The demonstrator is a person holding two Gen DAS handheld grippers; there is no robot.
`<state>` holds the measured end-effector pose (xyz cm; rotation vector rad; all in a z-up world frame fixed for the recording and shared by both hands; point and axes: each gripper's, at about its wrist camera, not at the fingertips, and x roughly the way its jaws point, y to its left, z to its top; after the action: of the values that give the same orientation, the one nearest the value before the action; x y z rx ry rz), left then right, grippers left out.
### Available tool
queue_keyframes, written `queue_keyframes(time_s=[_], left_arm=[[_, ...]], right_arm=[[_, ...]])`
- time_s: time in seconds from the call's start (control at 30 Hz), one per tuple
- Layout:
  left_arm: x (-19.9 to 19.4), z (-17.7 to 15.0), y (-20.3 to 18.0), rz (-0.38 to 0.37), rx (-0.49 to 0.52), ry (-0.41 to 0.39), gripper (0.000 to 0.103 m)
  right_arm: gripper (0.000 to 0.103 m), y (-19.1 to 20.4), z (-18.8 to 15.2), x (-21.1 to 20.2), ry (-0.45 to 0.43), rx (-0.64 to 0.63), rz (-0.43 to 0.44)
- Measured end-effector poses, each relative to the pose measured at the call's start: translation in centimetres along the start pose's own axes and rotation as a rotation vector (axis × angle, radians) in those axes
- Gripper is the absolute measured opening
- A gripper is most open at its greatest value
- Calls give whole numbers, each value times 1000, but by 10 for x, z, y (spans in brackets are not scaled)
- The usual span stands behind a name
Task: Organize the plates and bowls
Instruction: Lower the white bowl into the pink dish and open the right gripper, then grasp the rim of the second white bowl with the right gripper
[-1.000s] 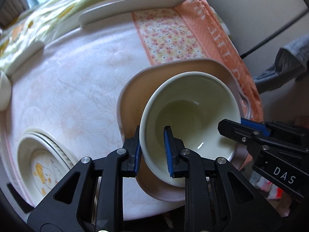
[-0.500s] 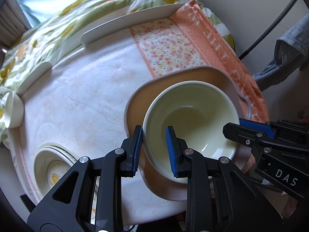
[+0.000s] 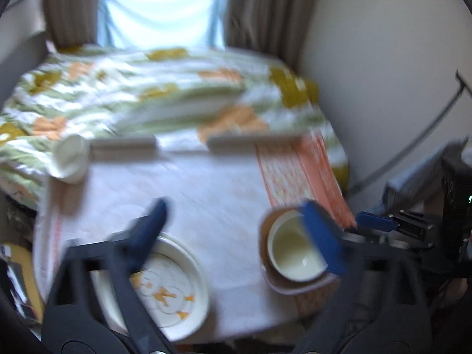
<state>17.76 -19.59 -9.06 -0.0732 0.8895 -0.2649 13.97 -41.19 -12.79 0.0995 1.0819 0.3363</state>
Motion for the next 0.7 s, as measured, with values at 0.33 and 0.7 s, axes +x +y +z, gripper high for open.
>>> queue_keyframes(time_s=[0.33, 0.7], left_arm=[[-77, -10, 90, 237, -194, -102, 103], [-55, 6, 235, 217, -417, -65, 101]], right_arm=[[103, 96, 62, -3, -206, -351, 114], [103, 202, 177, 71, -152, -416, 254]])
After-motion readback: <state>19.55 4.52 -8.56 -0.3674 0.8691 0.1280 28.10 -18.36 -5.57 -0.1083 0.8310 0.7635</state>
